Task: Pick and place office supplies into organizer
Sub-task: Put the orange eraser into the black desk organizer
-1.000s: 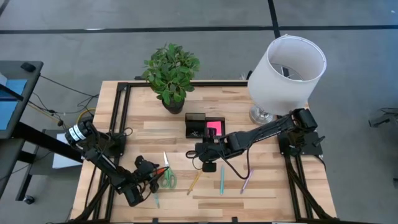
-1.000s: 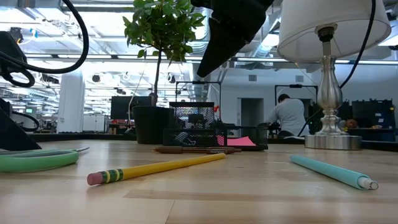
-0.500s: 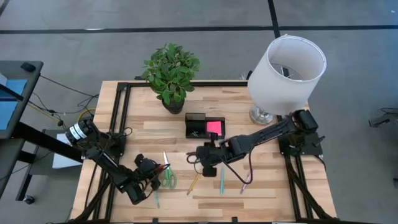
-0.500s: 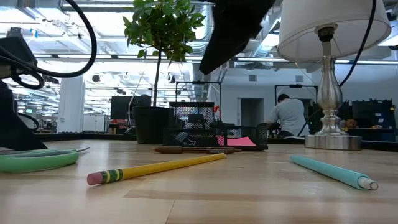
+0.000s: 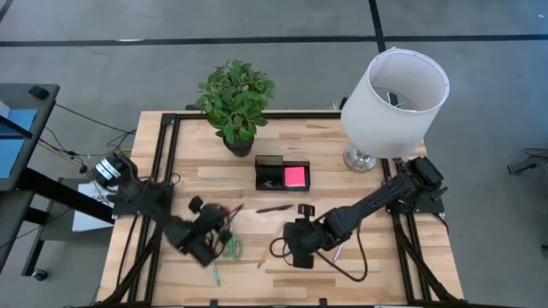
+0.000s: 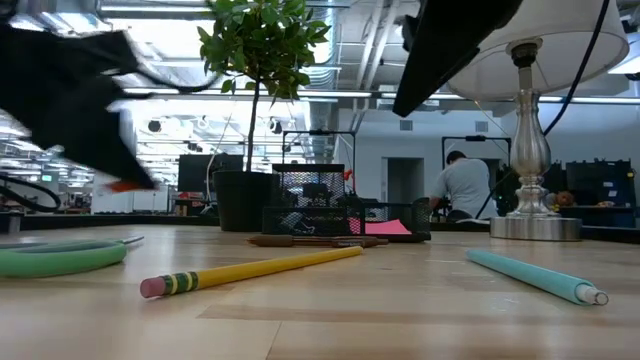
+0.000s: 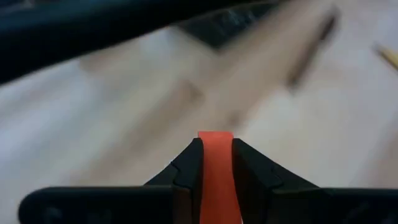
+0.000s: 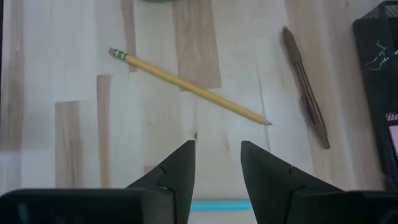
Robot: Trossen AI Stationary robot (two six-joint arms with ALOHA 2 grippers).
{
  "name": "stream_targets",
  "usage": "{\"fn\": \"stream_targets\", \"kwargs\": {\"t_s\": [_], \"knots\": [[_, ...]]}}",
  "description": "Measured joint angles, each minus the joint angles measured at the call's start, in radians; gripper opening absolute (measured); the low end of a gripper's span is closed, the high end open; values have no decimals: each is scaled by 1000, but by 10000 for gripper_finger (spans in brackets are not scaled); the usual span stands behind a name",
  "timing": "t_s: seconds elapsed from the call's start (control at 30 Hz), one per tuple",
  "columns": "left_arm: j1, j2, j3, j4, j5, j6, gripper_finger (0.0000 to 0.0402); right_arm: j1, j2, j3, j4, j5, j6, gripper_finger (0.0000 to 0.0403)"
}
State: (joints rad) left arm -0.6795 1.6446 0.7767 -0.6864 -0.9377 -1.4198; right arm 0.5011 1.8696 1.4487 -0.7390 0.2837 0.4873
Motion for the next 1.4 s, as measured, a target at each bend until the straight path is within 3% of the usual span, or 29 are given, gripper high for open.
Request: {"fn": "stream_targets", "kwargs": {"t_s": [0.13, 0.27, 0.37, 0.43, 0.6, 0.77, 1.1, 1.4], "knots": [[159, -59, 18, 133, -29, 358, 55, 23, 0, 0, -4, 27, 21, 121], [330, -78, 18, 424, 18, 824, 55, 36, 0, 0, -1, 33, 35, 121], [454, -73, 18, 691, 197, 1093, 55, 36, 0, 0, 1, 36, 61, 121], [522, -68, 19, 822, 338, 1176, 55, 35, 0, 0, 1, 37, 83, 121], [642, -70, 19, 882, 502, 1271, 55, 36, 0, -1, -11, 38, 115, 121], [676, -32, 18, 867, 617, 1315, 56, 34, 0, -16, -15, 39, 116, 121], [675, 105, 19, 954, 562, 1371, 66, 34, 0, -15, -5, 41, 116, 121], [678, 110, 20, 981, 556, 1356, 122, 34, 0, -15, -5, 41, 116, 121]]}}
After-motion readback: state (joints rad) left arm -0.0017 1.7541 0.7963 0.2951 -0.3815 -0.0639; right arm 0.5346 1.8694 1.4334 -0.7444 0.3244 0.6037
